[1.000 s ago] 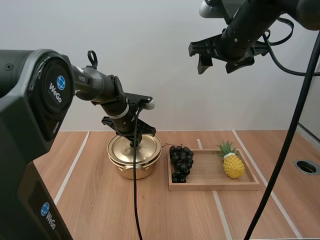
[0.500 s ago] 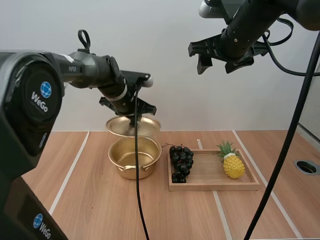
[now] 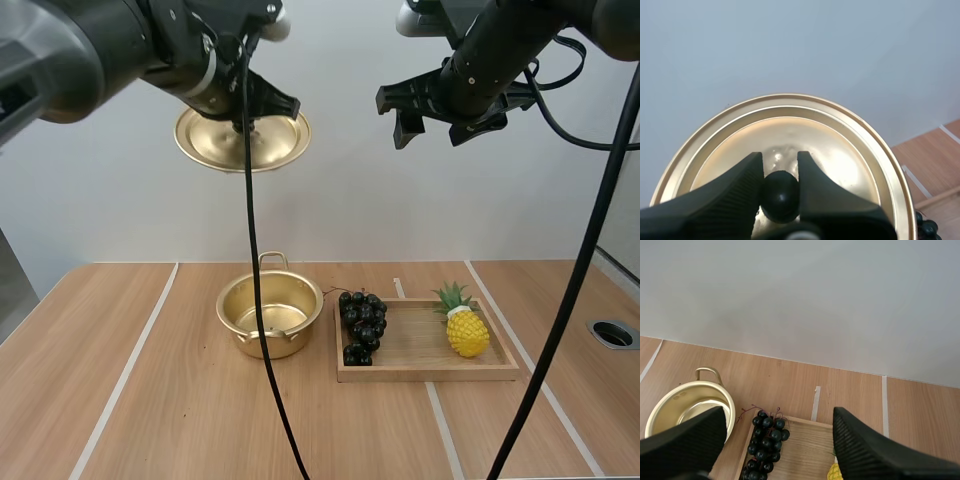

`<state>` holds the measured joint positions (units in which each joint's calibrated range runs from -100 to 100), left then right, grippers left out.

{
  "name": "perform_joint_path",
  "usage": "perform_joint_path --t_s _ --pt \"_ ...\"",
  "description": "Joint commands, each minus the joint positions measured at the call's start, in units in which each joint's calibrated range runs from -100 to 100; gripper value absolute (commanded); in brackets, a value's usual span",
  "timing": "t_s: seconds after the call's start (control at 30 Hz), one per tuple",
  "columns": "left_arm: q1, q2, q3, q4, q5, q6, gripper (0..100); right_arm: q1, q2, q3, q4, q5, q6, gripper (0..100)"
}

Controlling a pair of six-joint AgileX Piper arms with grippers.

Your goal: Open the pot, put the grape inside, and close it

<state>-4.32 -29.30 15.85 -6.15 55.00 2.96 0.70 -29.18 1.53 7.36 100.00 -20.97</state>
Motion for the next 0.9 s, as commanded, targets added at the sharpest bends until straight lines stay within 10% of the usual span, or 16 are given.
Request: perform_joint_path --t_s 0.0,0.37,0.87 --pt "0.26 -4.64 -2.25 5.24 -2.12 -5.19 0 -0.22 -0.59 0.1 0.55 0.0 -0.66 100" --pt "4.55 -13.82 -16.06 7.48 -20.13 -7.17 0 -0.22 -0.59 9.78 0.9 0.0 -1.91 100" --pt "4.71 -13.8 -47.31 0.47 -27.68 -8.09 0 -0.22 -0.48 18.61 6.18 0.0 -4.16 100"
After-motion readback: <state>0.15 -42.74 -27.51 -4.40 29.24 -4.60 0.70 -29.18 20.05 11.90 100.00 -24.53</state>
